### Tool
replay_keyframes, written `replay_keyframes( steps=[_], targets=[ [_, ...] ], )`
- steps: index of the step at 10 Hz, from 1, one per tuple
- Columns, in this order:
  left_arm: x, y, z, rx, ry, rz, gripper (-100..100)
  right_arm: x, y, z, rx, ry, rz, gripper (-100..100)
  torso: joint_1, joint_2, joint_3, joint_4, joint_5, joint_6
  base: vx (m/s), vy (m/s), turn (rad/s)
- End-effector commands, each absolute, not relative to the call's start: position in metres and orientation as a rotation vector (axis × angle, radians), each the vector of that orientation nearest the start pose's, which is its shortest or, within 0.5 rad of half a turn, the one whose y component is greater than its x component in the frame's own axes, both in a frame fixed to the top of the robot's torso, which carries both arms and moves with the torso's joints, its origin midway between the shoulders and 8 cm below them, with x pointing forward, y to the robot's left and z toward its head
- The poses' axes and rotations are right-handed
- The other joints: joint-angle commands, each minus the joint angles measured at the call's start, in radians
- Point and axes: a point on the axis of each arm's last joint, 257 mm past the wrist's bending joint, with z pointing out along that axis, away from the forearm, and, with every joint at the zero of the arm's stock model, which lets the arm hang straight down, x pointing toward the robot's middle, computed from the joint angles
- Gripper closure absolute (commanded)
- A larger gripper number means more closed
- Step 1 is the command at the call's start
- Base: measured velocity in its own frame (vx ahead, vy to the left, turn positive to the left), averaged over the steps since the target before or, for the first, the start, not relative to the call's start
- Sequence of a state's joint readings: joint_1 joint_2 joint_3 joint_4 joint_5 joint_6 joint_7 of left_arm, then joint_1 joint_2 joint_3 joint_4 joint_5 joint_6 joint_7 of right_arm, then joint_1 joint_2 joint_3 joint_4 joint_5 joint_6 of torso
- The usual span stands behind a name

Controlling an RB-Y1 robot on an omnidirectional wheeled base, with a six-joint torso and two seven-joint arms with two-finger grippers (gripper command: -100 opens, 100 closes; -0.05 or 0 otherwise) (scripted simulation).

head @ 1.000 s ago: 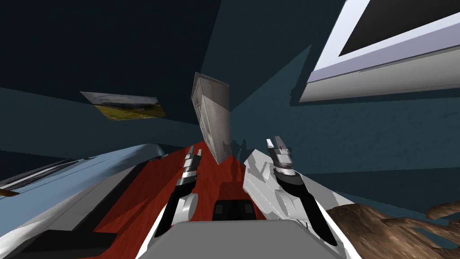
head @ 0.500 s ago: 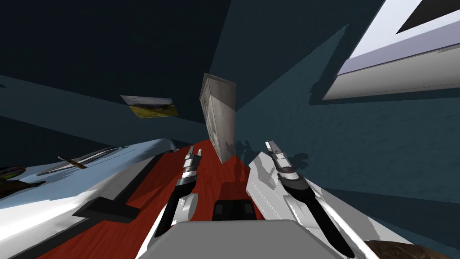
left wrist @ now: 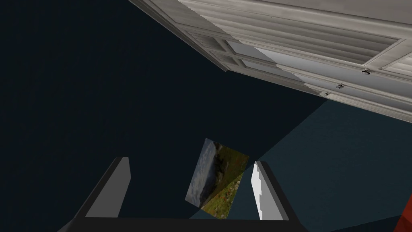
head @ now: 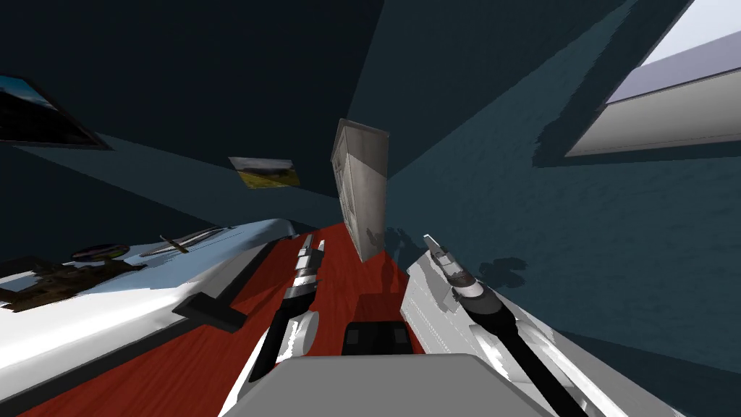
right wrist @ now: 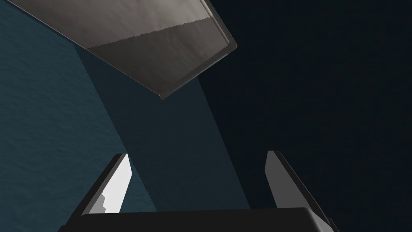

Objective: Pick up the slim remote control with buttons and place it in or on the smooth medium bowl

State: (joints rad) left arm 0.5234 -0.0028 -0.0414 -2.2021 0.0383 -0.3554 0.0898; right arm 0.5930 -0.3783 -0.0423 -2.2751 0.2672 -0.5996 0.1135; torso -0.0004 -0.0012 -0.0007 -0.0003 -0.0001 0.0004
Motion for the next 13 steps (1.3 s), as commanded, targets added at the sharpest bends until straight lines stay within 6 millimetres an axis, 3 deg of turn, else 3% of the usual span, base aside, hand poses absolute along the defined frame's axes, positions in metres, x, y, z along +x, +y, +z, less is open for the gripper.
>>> replay_keyframes(
  steps=[1, 2, 5, 7, 10, 12, 13],
  targets=[
    [0.377, 0.278, -0.050, -0.930, 0.723, -1.376, 0, 0.322, -0.218, -0.026, 0.042, 1.123, 0.968, -100, 0.000, 0.000, 0.000, 0.000, 0.000, 0.000, 0.017, -0.001, 0.209],
    [0.377, 0.278, -0.050, -0.930, 0.723, -1.376, 0, 0.322, -0.215, -0.029, 0.022, 1.134, 0.952, -100, 0.000, 0.000, 0.000, 0.000, 0.000, 0.000, 0.014, -0.007, 0.098],
    [0.377, 0.278, -0.050, -0.930, 0.723, -1.376, 0, 0.316, -0.207, -0.062, -0.090, 1.261, 0.902, -100, 0.000, 0.000, 0.000, 0.000, 0.000, 0.000, 0.022, -0.009, 0.162],
    [0.377, 0.278, -0.050, -0.930, 0.723, -1.376, 0, 0.316, -0.204, -0.067, -0.121, 1.277, 0.877, -100, 0.000, 0.000, 0.000, 0.000, 0.000, 0.000, 0.013, -0.008, 0.034],
    [0.377, 0.278, -0.050, -0.930, 0.723, -1.376, 0, 0.306, -0.199, -0.106, -0.239, 1.412, 0.827, -100, 0.000, 0.000, 0.000, 0.000, 0.000, 0.000, 0.023, -0.006, 0.169],
    [0.377, 0.278, -0.050, -0.930, 0.723, -1.376, 0, 0.305, -0.196, -0.113, -0.278, 1.428, 0.798, -100, 0.000, -0.001, -0.001, 0.000, 0.000, 0.000, 0.020, -0.013, 0.041],
    [0.377, 0.278, -0.050, -0.931, 0.723, -1.376, 0, 0.298, -0.197, -0.133, -0.327, 1.492, 0.782, -100, 0.000, 0.000, 0.000, 0.000, 0.000, 0.000, 0.014, -0.008, 0.181]
  ],
)
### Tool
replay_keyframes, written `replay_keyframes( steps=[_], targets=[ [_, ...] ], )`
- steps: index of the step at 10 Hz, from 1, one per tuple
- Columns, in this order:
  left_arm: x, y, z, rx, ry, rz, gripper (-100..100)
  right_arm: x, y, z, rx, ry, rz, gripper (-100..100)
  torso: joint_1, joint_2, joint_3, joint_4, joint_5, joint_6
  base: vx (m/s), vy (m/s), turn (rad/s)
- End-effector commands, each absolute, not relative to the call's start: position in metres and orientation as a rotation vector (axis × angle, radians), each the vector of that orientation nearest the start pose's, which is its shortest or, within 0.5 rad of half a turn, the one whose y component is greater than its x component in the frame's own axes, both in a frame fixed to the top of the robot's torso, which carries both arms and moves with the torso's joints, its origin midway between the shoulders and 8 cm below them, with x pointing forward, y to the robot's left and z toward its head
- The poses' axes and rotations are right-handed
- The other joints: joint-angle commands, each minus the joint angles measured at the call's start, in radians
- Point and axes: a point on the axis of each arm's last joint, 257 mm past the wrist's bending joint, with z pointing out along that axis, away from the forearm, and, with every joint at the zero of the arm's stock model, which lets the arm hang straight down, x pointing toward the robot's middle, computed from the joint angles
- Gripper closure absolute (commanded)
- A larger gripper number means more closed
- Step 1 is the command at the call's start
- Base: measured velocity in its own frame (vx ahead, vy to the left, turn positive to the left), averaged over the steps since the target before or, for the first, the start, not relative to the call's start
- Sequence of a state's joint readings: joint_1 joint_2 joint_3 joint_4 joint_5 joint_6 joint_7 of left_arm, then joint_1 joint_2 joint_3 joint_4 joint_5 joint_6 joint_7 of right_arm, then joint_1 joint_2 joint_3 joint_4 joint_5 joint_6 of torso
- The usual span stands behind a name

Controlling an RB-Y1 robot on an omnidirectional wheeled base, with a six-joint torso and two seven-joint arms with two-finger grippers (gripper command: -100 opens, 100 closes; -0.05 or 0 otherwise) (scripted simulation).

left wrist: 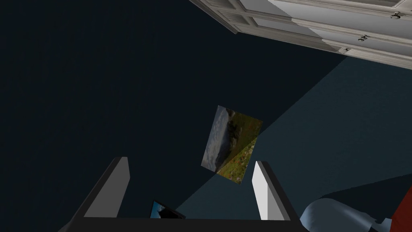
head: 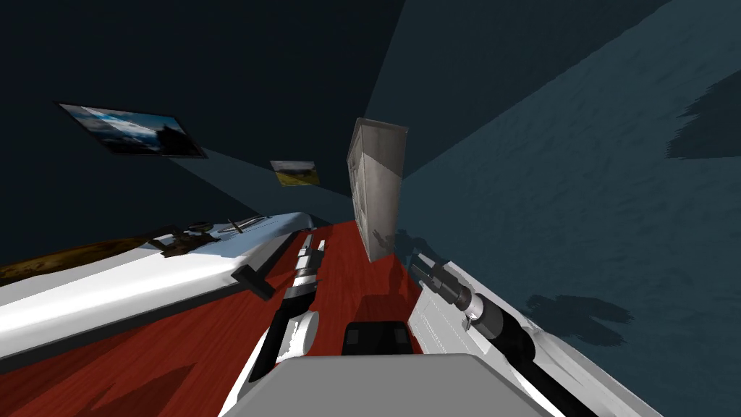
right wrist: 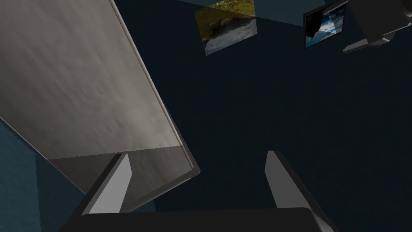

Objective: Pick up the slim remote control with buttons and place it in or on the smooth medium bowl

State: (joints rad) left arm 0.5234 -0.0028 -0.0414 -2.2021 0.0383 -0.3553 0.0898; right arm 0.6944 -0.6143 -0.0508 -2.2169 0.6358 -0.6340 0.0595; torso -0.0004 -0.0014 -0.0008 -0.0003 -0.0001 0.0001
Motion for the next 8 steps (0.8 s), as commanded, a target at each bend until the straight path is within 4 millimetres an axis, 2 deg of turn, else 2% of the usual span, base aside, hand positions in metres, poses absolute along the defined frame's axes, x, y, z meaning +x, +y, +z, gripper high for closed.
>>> replay_keyframes(
  steps=[1, 2, 3, 5, 6, 8],
  targets=[
    [0.377, 0.278, -0.050, -0.930, 0.723, -1.376, 0, 0.298, -0.196, -0.137, -0.351, 1.501, 0.764, -100, 0.000, 0.000, 0.000, 0.000, 0.000, 0.000, 0.017, -0.014, 0.117],
    [0.377, 0.278, -0.050, -0.930, 0.723, -1.376, 0, 0.297, -0.195, -0.138, -0.359, 1.505, 0.758, -100, 0.000, 0.000, 0.000, 0.000, 0.000, 0.001, 0.011, -0.008, -0.011],
    [0.377, 0.278, -0.050, -0.931, 0.723, -1.376, 0, 0.289, -0.198, -0.159, -0.408, 1.569, 0.743, -100, 0.000, 0.000, 0.000, 0.000, 0.000, 0.001, 0.018, -0.006, 0.188],
    [0.377, 0.278, -0.050, -0.931, 0.723, -1.376, 0, 0.288, -0.197, -0.165, -0.443, 1.581, 0.717, -100, 0.000, 0.000, 0.000, 0.000, 0.000, 0.001, 0.017, -0.011, 0.052],
    [0.377, 0.278, -0.050, -0.931, 0.723, -1.376, 0, 0.279, -0.200, -0.186, -0.493, 1.647, 0.702, -100, 0.000, 0.000, 0.000, 0.000, 0.000, 0.001, 0.015, -0.010, 0.152],
    [0.377, 0.278, -0.050, -0.930, 0.723, -1.376, 0, 0.278, -0.200, -0.192, -0.528, 1.657, 0.676, -100, 0.000, 0.000, 0.000, 0.000, 0.000, 0.001, 0.014, -0.012, 0.063]
  ],
)
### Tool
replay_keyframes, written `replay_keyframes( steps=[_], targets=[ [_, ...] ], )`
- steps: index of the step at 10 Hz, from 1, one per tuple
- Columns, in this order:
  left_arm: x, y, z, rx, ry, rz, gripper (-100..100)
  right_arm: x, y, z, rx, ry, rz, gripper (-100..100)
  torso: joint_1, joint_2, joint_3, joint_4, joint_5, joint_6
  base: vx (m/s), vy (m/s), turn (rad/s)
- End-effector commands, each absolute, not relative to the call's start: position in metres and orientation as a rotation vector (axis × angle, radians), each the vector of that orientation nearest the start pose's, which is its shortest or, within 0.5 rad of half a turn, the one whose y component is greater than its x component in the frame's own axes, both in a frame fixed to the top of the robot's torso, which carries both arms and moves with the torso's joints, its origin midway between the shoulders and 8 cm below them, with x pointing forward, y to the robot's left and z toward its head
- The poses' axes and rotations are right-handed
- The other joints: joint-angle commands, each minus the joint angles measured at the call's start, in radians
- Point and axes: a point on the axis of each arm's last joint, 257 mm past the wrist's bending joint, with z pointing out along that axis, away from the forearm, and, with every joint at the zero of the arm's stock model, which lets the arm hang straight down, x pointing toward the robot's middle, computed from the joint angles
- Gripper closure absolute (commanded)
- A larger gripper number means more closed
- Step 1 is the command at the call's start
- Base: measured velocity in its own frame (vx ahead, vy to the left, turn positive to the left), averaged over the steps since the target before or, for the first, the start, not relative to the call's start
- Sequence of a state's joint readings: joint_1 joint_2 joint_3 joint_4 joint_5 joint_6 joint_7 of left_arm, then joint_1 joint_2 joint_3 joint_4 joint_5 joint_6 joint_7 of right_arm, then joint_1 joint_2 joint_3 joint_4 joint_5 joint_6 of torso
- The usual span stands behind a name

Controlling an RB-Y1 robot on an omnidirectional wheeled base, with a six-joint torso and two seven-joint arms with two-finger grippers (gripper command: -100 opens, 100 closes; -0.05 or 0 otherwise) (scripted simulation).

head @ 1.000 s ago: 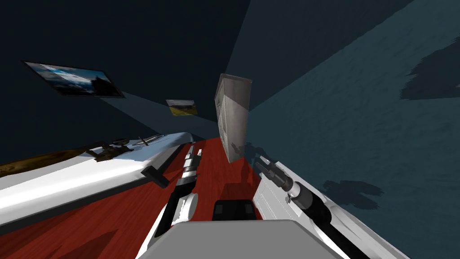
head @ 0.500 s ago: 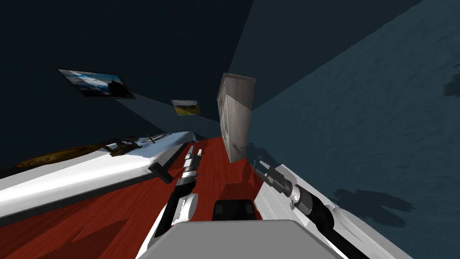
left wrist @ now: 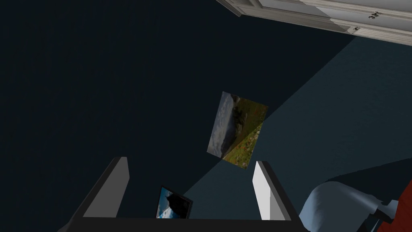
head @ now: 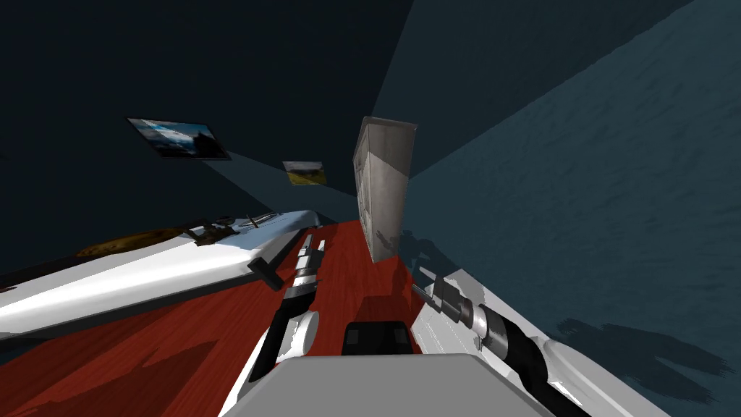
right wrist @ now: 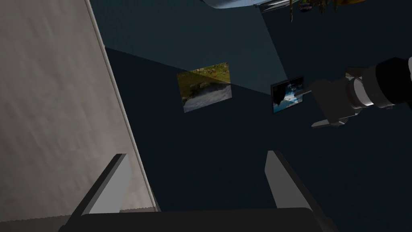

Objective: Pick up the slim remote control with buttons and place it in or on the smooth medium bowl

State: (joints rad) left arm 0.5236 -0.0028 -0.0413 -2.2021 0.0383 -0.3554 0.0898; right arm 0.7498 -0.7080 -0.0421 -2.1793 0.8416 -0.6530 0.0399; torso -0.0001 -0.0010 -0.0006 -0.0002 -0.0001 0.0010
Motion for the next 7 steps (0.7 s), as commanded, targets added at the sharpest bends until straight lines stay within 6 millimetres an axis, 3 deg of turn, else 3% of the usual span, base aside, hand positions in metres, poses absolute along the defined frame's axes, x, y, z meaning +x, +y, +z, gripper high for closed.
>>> replay_keyframes(
  steps=[1, 3, 4, 6, 7],
  targets=[
    [0.377, 0.278, -0.050, -0.931, 0.723, -1.376, 0, 0.267, -0.206, -0.213, -0.577, 1.722, 0.661, -100, 0.000, 0.000, 0.000, 0.000, 0.000, 0.000, 0.021, -0.009, 0.183],
    [0.377, 0.278, -0.050, -0.931, 0.723, -1.376, 0, 0.266, -0.206, -0.219, -0.615, 1.732, 0.634, -100, -0.001, -0.001, 0.000, 0.000, 0.000, 0.000, 0.015, -0.014, 0.047],
    [0.377, 0.278, -0.050, -0.931, 0.723, -1.376, 0, 0.254, -0.213, -0.240, -0.665, 1.796, 0.619, -100, 0.000, 0.000, 0.000, 0.000, 0.000, 0.000, 0.017, -0.010, 0.164],
    [0.377, 0.278, -0.050, -0.931, 0.723, -1.376, 0, 0.252, -0.214, -0.246, -0.703, 1.805, 0.592, -100, 0.000, 0.000, 0.000, 0.000, 0.000, 0.000, 0.014, -0.012, 0.049],
    [0.377, 0.278, -0.050, -0.931, 0.723, -1.376, 0, 0.239, -0.223, -0.266, -0.751, 1.867, 0.578, -100, 0.000, 0.000, 0.000, 0.000, 0.000, 0.000, 0.014, -0.012, 0.167]
  ],
)
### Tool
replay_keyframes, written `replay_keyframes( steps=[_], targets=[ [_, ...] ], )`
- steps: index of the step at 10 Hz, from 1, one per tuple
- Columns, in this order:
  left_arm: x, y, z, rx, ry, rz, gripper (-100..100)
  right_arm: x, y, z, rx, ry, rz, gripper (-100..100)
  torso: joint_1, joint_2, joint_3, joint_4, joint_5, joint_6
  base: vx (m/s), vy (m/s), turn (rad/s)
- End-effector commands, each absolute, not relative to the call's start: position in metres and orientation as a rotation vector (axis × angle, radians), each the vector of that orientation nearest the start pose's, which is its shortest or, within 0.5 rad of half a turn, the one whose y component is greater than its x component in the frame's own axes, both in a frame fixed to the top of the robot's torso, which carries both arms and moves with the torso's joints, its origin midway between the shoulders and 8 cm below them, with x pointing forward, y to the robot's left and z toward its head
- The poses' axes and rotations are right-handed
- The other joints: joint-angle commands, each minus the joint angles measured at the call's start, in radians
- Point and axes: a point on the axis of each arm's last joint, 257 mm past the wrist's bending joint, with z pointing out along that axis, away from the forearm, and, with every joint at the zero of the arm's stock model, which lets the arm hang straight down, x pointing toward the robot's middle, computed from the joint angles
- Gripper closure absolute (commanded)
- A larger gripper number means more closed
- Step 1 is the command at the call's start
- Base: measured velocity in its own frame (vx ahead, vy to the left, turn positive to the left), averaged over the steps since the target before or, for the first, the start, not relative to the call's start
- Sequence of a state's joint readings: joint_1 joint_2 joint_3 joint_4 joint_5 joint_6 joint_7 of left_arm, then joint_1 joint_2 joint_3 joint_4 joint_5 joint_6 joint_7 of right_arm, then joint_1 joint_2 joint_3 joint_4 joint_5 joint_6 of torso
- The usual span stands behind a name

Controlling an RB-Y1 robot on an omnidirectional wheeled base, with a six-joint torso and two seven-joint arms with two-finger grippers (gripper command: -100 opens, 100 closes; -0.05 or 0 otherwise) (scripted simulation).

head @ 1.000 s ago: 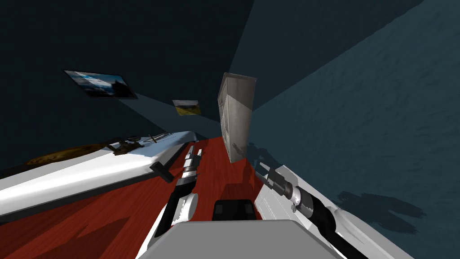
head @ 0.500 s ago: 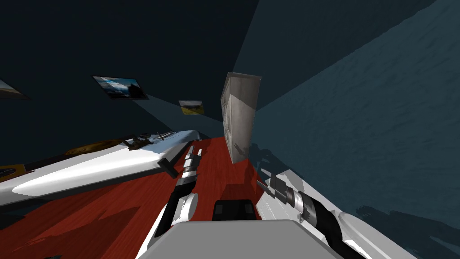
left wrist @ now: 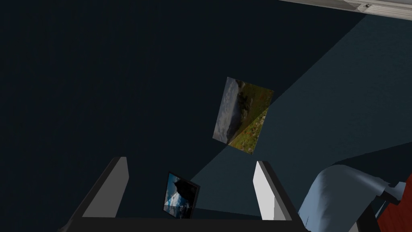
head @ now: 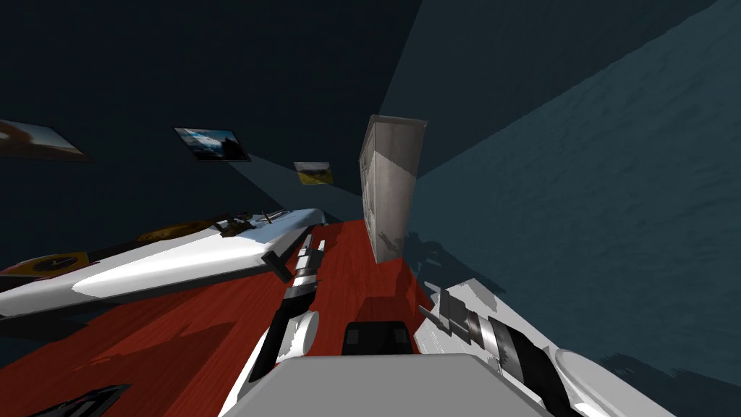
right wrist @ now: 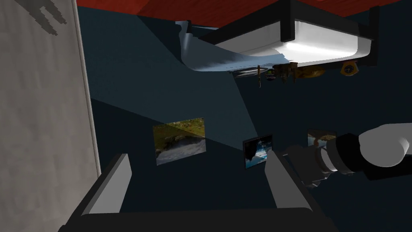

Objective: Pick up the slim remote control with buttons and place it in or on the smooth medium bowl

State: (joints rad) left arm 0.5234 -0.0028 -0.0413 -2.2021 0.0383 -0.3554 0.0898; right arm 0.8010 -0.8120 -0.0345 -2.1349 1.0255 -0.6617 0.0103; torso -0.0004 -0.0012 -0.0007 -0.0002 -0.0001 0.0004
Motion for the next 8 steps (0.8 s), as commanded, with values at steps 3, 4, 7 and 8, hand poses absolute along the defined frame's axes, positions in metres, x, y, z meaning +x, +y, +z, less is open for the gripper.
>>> replay_keyframes(
  steps=[3, 4, 7, 8],
  targets=[
    [0.377, 0.278, -0.050, -0.931, 0.723, -1.376, 0, 0.222, -0.236, -0.291, -0.840, 1.936, 0.536, -100, 0.000, 0.000, 0.000, 0.000, 0.000, 0.001, 0.014, -0.014, 0.090],
    [0.377, 0.278, -0.050, -0.930, 0.723, -1.376, 0, 0.221, -0.237, -0.295, -0.867, 1.940, 0.518, -100, 0.000, 0.000, 0.000, 0.000, 0.000, 0.000, 0.016, -0.020, 0.086],
    [0.377, 0.278, -0.050, -0.930, 0.723, -1.376, 0, 0.204, -0.252, -0.318, -0.957, 2.004, 0.478, -100, 0.000, 0.000, 0.000, 0.000, 0.000, 0.000, 0.010, -0.013, 0.070],
    [0.377, 0.278, -0.050, -0.931, 0.723, -1.376, 0, 0.203, -0.253, -0.320, -0.971, 2.005, 0.468, -100, 0.000, 0.000, 0.000, 0.000, 0.000, 0.001, 0.008, -0.012, 0.000]
  ],
)
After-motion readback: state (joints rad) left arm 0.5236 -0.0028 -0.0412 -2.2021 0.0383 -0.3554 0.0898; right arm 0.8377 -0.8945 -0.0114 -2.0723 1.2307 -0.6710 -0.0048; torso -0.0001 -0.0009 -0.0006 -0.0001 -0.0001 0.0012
